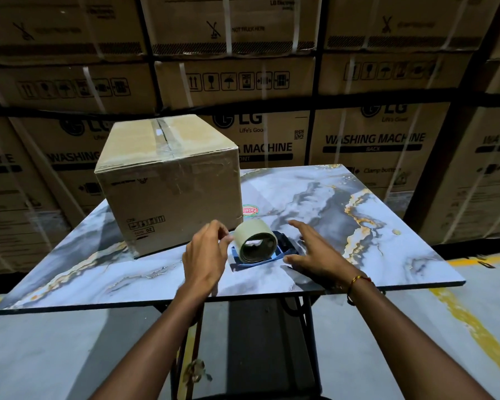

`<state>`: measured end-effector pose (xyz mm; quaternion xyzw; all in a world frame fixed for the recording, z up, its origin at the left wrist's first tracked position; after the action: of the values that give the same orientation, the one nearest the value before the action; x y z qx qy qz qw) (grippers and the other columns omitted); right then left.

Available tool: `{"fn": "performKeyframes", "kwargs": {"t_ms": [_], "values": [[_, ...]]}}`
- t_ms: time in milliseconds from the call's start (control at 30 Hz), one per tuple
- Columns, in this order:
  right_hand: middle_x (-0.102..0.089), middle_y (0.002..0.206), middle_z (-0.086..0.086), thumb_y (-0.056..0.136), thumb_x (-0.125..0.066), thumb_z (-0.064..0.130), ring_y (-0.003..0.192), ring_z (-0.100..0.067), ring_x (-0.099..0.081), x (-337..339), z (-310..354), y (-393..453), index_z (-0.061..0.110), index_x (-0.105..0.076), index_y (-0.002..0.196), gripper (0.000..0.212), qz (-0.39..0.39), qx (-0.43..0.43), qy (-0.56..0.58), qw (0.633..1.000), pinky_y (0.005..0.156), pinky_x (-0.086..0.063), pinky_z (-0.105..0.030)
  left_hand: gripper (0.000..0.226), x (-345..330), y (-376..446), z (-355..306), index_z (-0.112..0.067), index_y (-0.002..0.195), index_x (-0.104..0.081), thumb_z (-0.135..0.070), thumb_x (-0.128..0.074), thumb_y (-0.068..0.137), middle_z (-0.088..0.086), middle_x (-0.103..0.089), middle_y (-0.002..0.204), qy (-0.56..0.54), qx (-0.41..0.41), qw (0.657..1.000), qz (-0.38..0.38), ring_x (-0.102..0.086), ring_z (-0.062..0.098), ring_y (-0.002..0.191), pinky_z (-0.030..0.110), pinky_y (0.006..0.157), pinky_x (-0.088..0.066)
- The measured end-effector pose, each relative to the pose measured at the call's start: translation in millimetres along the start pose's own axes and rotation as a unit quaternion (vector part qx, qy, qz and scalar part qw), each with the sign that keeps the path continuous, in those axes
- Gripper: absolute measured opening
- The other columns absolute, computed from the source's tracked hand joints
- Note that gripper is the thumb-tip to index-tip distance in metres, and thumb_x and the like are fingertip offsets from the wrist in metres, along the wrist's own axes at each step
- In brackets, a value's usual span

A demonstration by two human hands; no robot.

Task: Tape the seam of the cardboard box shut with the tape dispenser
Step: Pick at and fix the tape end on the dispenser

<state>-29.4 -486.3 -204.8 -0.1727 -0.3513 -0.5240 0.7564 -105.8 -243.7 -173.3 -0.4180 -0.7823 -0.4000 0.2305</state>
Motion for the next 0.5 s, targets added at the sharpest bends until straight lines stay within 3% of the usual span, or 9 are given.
{"fn": "performKeyframes", "kwargs": {"t_ms": [67,167,300,500], "values": [[-0.031,0.162,0.000,0.081,-0.077,0.032,0.145,-0.023,-0.035,-0.5,-3.0,2.6,0.036,-0.022,0.155,0.091,0.030,-0.005,0.010,0.999,0.116,-0.037,-0.043,0.014,-1.1,-5.0,3.3,-0.021,0.083,-0.062,-0.032,-0.064,0.092,-0.001,-0.070,0.083,0.006,0.006,1.000,-0.004,-0.065,0.029,0.081,0.039,0.065,-0.051],[-0.039,0.158,0.001,0.082,-0.078,0.030,0.145,-0.021,-0.036,-4.7,-7.4,4.8,0.037,-0.023,0.154,0.091,0.058,-0.003,0.011,0.998,0.117,-0.035,-0.040,0.017,-12.6,-16.4,10.6,-0.023,0.082,-0.057,-0.036,-0.060,0.093,-0.002,-0.071,0.076,0.000,0.029,0.999,0.027,-0.066,0.028,0.078,0.042,0.069,-0.053],[-0.051,0.137,0.000,0.080,-0.079,0.031,0.131,-0.023,-0.047,-12.1,-8.5,0.4,0.032,-0.038,0.145,0.077,0.006,0.017,-0.002,1.000,0.108,-0.043,-0.041,0.024,-30.6,-28.8,15.9,-0.024,0.084,-0.049,-0.045,-0.052,0.096,-0.003,-0.071,0.073,0.009,0.024,0.998,0.054,-0.066,0.030,0.079,0.046,0.070,-0.053],[-0.049,0.111,0.006,0.071,-0.081,0.047,0.105,-0.017,-0.053,-24.8,-6.6,-13.3,0.031,-0.046,0.136,0.076,-0.027,0.068,0.006,0.997,0.099,-0.048,-0.040,0.028,-42.5,-33.3,14.6,-0.022,0.089,-0.048,-0.047,-0.044,0.100,0.002,-0.073,0.079,0.020,-0.009,0.998,0.051,-0.064,0.035,0.081,0.045,0.068,-0.052]]}}
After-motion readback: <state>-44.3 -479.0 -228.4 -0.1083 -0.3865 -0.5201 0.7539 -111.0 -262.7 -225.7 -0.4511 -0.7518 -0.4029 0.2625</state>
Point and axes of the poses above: each hand's wrist, its own y-axis towards the middle knuckle, its own x-axis out of the back of the hand, z = x × y, the point moved 2 cm from there along y, towards the middle knuckle
